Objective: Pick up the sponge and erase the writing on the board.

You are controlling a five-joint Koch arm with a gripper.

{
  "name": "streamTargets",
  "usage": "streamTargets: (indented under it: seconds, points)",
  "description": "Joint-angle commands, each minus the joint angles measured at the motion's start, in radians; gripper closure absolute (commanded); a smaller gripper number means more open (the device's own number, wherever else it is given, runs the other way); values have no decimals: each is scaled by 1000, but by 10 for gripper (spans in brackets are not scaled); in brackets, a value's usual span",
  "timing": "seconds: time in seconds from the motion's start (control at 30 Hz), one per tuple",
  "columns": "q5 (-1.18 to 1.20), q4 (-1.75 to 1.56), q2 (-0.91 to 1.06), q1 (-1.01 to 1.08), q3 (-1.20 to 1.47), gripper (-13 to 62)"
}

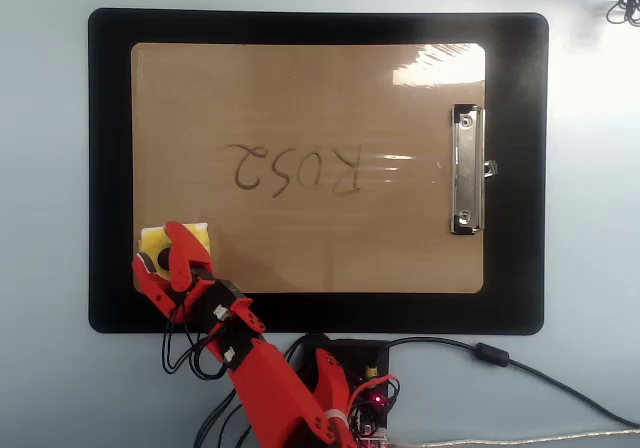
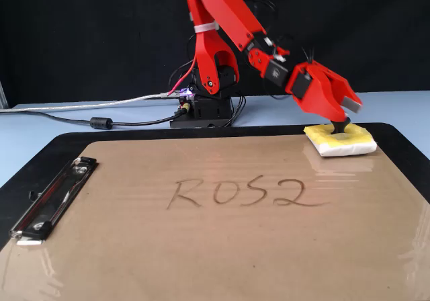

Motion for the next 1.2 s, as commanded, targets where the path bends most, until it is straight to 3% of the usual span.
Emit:
streamTargets:
  seconds: [0.0,0.93,1.0,1.17]
  points:
    - [-21,-233,-61,-12,-40,196]
    - [117,-232,-133,-54,98,196]
    - [149,-190,-132,-57,97,223]
    - [153,-144,-120,-55,92,404]
